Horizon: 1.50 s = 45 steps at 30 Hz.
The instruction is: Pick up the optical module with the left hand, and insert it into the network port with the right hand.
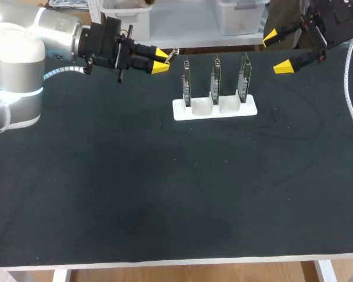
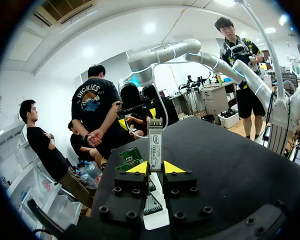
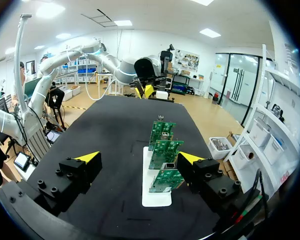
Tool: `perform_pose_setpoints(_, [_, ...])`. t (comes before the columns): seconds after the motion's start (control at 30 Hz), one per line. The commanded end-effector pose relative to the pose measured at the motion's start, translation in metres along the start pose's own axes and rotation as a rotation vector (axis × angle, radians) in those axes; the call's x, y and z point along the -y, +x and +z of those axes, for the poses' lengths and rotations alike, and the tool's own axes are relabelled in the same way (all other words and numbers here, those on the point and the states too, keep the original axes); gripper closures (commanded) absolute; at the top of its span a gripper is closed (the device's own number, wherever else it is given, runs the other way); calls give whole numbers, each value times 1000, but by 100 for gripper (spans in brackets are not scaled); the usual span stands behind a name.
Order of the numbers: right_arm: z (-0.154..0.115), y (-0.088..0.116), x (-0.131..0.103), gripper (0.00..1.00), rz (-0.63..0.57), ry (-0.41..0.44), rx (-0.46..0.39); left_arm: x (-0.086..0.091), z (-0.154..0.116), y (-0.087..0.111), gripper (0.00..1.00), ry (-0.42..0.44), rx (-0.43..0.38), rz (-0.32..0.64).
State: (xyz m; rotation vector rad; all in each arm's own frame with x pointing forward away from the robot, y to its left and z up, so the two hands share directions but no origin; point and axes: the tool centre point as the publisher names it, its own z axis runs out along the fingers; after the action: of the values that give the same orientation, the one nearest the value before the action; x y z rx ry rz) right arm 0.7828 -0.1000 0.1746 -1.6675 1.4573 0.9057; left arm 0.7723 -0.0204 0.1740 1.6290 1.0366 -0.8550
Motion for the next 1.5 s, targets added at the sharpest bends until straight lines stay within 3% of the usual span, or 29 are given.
perform_pose_setpoints(0.03, [0, 0, 1, 0, 0, -1, 0, 2, 0, -1, 100, -5, -2, 3])
perform_pose_setpoints(0.6, [0, 0, 1, 0, 0, -1, 0, 2, 0, -1, 100, -5, -2, 3])
perform_pose_setpoints(0.73, [0, 0, 1, 0, 0, -1, 0, -10, -3, -7, 100, -17, 5, -8])
perform_pose_setpoints(1.03, [0, 0, 1, 0, 0, -1, 0, -19, 13, -13, 100, 69, 34, -100])
perform_pose_setpoints(1.27, [0, 0, 1, 0, 0, -1, 0, -21, 20, -16, 100, 14, 93, -110])
perform_pose_setpoints(1.5, [0, 0, 1, 0, 0, -1, 0, -20, 25, -18, 100, -43, 100, -109])
